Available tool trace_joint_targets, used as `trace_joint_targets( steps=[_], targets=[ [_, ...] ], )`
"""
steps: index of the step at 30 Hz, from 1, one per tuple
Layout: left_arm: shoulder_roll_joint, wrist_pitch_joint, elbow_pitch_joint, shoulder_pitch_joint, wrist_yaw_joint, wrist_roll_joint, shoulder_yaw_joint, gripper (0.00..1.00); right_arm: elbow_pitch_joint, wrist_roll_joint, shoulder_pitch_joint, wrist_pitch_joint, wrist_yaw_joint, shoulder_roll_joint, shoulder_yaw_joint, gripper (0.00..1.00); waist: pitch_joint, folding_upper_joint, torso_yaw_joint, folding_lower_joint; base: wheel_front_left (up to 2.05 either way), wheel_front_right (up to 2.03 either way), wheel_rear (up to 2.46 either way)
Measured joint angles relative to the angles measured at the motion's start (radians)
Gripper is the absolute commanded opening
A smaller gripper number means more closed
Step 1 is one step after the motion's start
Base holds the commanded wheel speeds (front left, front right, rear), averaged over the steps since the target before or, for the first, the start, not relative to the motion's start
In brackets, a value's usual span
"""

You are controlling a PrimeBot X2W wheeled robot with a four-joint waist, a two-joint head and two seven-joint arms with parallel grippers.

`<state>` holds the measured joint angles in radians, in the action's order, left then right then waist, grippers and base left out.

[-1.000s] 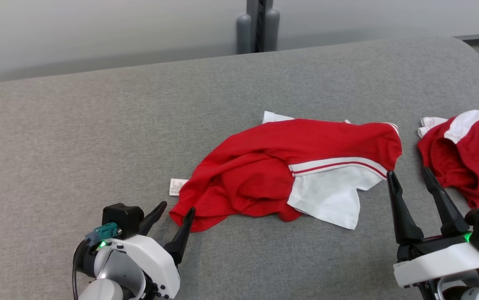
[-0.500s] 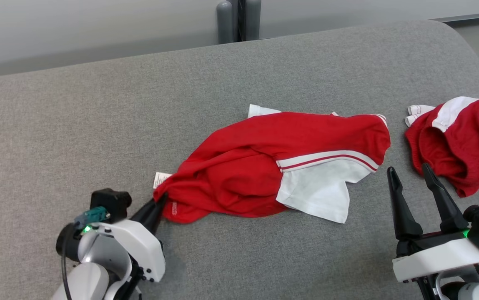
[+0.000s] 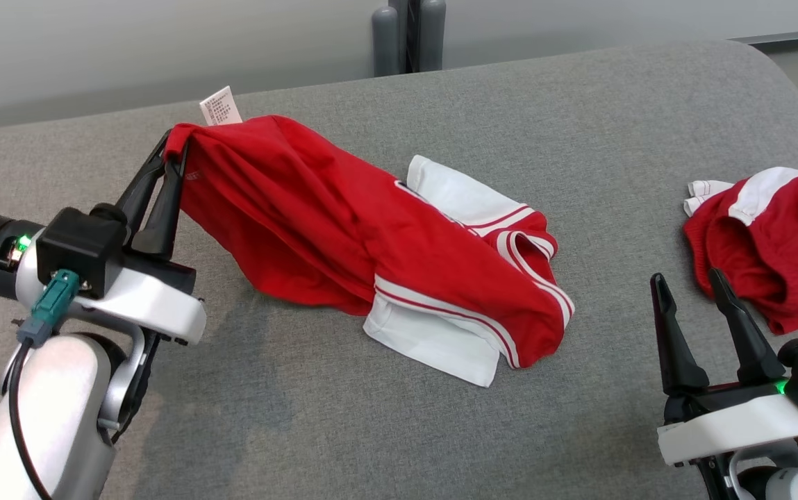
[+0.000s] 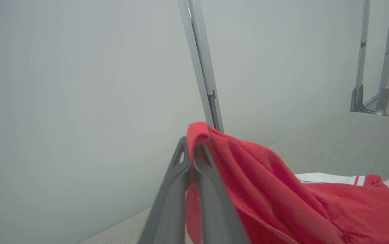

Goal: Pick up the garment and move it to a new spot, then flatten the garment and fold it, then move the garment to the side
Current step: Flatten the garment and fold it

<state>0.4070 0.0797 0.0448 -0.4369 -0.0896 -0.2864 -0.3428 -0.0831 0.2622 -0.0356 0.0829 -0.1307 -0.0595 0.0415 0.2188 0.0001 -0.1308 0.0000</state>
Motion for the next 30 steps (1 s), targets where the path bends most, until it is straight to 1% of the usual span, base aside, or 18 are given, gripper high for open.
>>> trace_joint_targets(
  steps=[3,4,6,10,13,18,19,20,21,23,26,30],
  targets=[
    [0.008,0.008,-0.018,0.052,-0.021,0.006,-0.001,0.00,0.000,0.003,0.000,0.001,0.000,0.001,-0.001,1.00,0.005,0.0000,0.002,0.0000,0.00,0.00,0.00],
    [0.001,0.023,0.000,0.148,-0.049,-0.011,0.005,0.00,0.000,0.010,0.000,0.001,0.000,0.001,-0.006,1.00,0.013,0.0000,0.006,0.0000,0.00,0.00,0.00],
    [-0.004,0.035,0.011,0.179,-0.055,-0.020,0.008,0.00,0.000,0.011,0.001,0.001,0.000,0.001,-0.009,1.00,0.015,0.0000,0.008,0.0000,0.00,0.00,0.00],
    [-0.030,0.079,0.081,0.274,-0.072,-0.062,0.019,0.00,0.000,0.013,0.001,-0.003,0.000,0.000,-0.012,1.00,0.023,0.0000,0.023,0.0000,0.00,0.00,0.00],
    [-0.052,0.113,0.146,0.311,-0.067,-0.085,0.016,0.00,-0.001,0.016,0.000,-0.008,0.000,-0.005,-0.012,1.00,0.028,0.0000,0.037,0.0000,0.00,0.00,0.00],
    [-0.107,0.146,0.263,0.332,-0.028,-0.130,0.003,0.00,-0.005,0.019,-0.015,-0.021,0.000,-0.011,-0.014,1.00,0.035,0.0000,0.057,0.0000,0.00,0.00,0.00],
    [-0.119,0.151,0.282,0.332,-0.023,-0.139,0.004,0.08,-0.006,0.019,-0.016,-0.021,0.000,-0.012,-0.017,1.00,0.036,0.0000,0.060,0.0000,0.00,0.00,0.00],
    [-0.133,0.152,0.299,0.332,-0.017,-0.157,0.009,0.46,-0.007,0.019,-0.016,-0.022,0.000,-0.012,-0.018,1.00,0.035,0.0000,0.064,0.0000,0.00,0.00,0.00],
    [-0.144,0.160,0.311,0.332,-0.017,-0.163,0.014,1.00,-0.008,0.019,-0.016,-0.022,0.000,-0.013,-0.020,1.00,0.035,0.0000,0.067,0.0000,0.00,0.00,0.00],
    [-0.169,0.174,0.314,0.326,-0.017,-0.181,0.046,1.00,-0.011,0.019,-0.016,-0.030,0.000,-0.015,-0.028,1.00,0.027,0.0000,0.080,0.0000,0.00,0.00,0.00],
    [-0.173,0.178,0.269,0.324,-0.017,-0.186,0.083,1.00,-0.016,0.019,-0.015,-0.031,0.000,-0.016,-0.029,1.00,0.018,0.0000,0.088,0.0000,0.00,0.00,0.00],
    [-0.173,0.180,0.157,0.322,-0.021,-0.180,0.143,1.00,-0.030,0.018,-0.015,-0.036,0.000,-0.018,-0.037,1.00,0.005,0.0000,0.098,0.0000,0.00,0.00,0.00]
  ],
)
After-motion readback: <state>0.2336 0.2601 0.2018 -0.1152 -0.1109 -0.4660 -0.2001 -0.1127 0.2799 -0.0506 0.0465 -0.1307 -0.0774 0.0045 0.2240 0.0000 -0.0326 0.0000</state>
